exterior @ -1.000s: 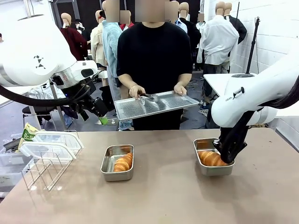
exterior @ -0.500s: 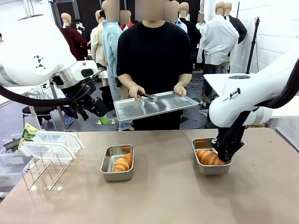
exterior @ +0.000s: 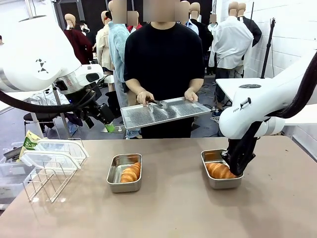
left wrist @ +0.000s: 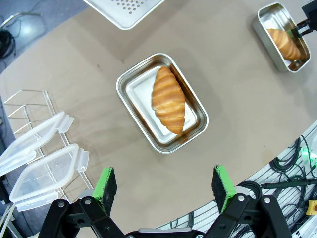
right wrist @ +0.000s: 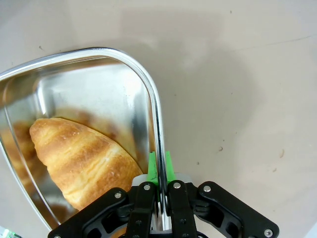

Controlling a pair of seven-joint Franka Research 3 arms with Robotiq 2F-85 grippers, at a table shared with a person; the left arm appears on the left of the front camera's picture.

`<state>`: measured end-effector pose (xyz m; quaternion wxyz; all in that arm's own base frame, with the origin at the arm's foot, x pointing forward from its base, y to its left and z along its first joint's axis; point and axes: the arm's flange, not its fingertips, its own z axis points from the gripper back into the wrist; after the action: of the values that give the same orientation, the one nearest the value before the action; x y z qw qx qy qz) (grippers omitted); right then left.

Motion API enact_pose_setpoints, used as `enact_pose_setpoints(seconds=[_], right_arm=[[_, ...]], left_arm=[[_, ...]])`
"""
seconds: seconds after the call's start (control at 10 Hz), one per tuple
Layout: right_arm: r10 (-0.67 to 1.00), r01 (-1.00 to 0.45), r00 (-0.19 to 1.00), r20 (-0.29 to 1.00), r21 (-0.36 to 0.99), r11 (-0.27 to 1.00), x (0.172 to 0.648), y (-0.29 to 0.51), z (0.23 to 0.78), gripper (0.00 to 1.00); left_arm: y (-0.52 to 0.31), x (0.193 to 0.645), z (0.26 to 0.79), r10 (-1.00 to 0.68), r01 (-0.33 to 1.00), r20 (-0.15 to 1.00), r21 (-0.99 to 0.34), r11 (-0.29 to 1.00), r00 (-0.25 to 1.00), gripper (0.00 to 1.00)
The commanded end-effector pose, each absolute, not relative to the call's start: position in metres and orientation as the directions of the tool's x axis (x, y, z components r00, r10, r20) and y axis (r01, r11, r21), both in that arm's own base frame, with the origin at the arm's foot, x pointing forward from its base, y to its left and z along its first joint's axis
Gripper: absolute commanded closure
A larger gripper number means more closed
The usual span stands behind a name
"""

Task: Place the bread in airtight containers.
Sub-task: Once an object is inside an Airtight Container , place the container in the center of the table.

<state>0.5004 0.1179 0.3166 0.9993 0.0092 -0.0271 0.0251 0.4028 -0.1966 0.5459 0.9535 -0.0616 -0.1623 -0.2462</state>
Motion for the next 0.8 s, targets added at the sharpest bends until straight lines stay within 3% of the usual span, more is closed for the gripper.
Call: enact_pose_setpoints(seconds=[0.0,0.2,0.7], right_arm=[[0.062,-0.063,0.994,0.087,0.005,0.998,0.506,0.119,0.315,1.0],[0.06,-0.061,0.996,0.062,0.012,0.998,0.504,0.119,0.308,1.0],[0.052,-0.052,0.998,0.035,0.004,0.999,0.501,0.112,0.303,0.12]], left_arm=[[-0.195,0.402,0.547,-0.453,0.491,0.34,-0.029,0.871,0.824,0.0],[-0.195,0.402,0.547,-0.453,0.491,0.34,-0.029,0.871,0.824,0.0],[-0.195,0.402,0.547,-0.453,0.491,0.34,-0.029,0.871,0.824,0.0]])
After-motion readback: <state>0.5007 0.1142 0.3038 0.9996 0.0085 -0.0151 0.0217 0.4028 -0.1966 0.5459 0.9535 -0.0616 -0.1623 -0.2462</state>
